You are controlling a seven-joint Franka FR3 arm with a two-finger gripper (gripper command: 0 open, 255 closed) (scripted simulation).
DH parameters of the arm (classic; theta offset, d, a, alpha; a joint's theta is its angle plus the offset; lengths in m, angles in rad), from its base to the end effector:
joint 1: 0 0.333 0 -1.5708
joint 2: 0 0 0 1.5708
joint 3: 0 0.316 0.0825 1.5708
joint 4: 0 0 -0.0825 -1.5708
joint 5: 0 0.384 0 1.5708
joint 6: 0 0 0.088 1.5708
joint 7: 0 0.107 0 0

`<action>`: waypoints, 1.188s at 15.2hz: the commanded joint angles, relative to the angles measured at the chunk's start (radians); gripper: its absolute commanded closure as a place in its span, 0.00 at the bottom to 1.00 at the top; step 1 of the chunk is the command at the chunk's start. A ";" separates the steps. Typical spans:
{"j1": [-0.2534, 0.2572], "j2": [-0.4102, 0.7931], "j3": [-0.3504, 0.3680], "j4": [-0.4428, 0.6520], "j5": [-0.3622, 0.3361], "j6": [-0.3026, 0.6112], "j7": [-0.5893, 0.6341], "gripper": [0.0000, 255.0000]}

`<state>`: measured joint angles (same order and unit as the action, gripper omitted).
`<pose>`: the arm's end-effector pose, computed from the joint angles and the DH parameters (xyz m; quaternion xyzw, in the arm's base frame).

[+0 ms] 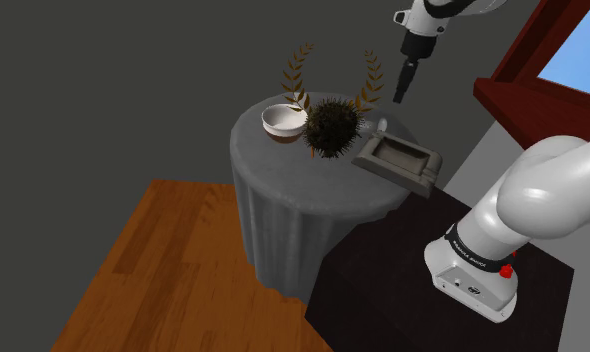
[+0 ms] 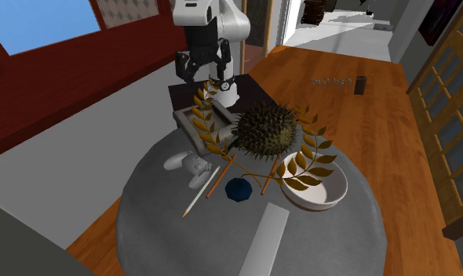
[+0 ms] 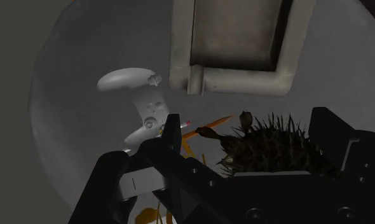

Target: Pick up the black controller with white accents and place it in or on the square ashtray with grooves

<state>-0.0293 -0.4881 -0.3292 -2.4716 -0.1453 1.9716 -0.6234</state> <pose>0.3700 -0.1529 0.4531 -0.9835 -0.1802 0.0088 0.0154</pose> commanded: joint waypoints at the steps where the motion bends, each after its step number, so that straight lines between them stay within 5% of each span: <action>1: 0.005 0.069 -0.037 0.013 -0.002 0.069 -0.057 0.00; 10: 0.037 0.421 -0.172 0.175 0.128 0.292 -0.356 0.00; 18: -0.001 0.686 -0.174 0.334 0.319 0.386 -0.586 0.00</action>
<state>-0.0261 0.1773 -0.5070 -2.1462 0.1584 2.3496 -1.1943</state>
